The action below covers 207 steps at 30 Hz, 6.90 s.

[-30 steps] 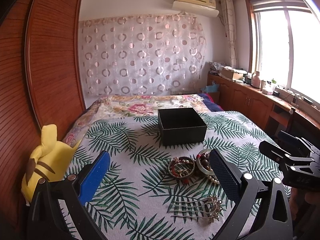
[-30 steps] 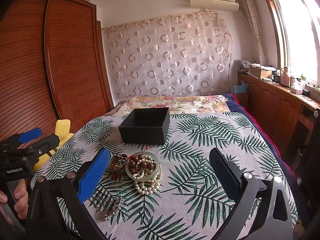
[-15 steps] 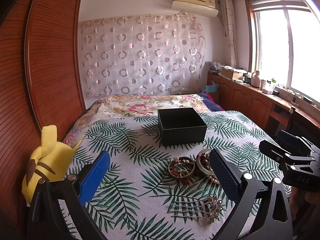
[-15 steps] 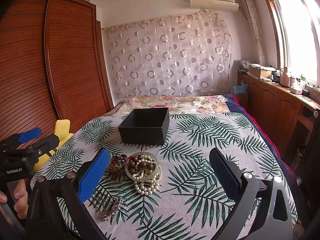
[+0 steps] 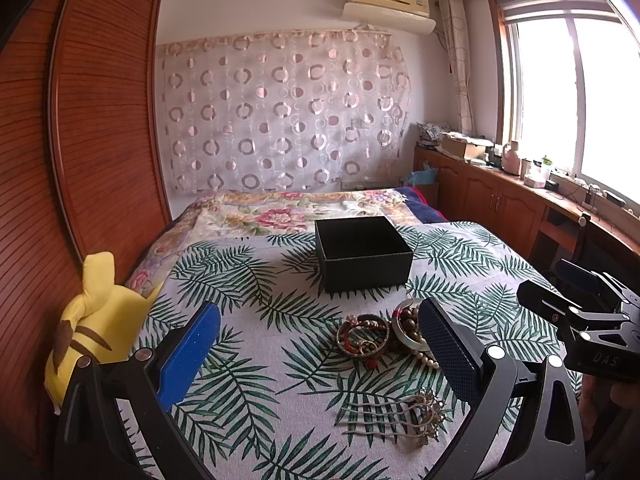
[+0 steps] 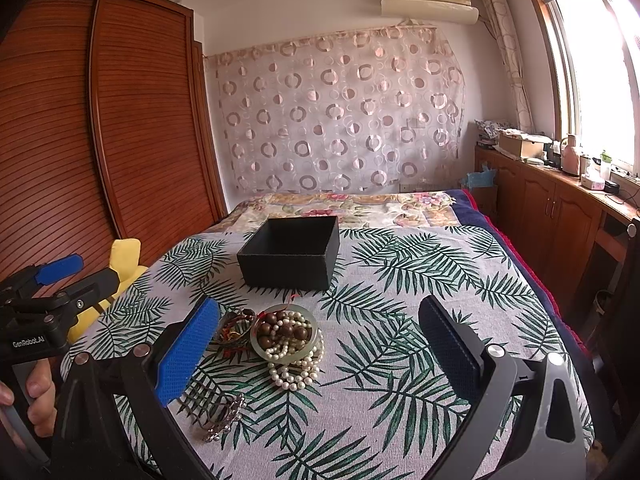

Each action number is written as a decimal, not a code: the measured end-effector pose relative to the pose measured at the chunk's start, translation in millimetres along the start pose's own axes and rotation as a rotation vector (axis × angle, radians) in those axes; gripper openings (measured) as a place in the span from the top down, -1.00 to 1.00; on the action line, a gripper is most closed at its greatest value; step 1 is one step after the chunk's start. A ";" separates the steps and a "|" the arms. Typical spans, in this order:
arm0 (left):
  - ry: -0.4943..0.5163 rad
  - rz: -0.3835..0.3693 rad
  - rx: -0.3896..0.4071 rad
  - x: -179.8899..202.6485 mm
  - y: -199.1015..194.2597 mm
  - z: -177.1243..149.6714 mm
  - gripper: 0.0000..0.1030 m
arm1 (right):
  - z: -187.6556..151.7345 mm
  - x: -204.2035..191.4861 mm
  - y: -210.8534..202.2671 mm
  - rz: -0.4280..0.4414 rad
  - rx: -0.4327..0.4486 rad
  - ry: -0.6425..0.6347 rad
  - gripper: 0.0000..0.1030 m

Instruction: Organize jewelry

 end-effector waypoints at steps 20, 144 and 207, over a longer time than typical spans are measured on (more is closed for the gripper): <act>0.002 -0.032 -0.058 0.9 9.5 -12.6 -0.86 | -3.7 2.4 3.8 0.006 -0.014 -0.010 -0.96; 0.014 -0.325 -0.098 -10.1 172.1 101.9 0.89 | 38.3 -25.0 152.1 0.199 -0.219 -0.262 -0.43; -0.018 -0.162 -0.190 -68.5 145.8 -9.9 -0.85 | 50.6 -49.7 177.8 0.220 -0.251 -0.284 -0.58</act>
Point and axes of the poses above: each gripper's, at about its wrist camera, not at the fingertips, and y roughly the way its jaws point, x to its right, z to its top, the point moved 5 cm from there along y, roughly the way its jaws point, and after that the axes turned 10 degrees about -z, right-handed, at the moved point
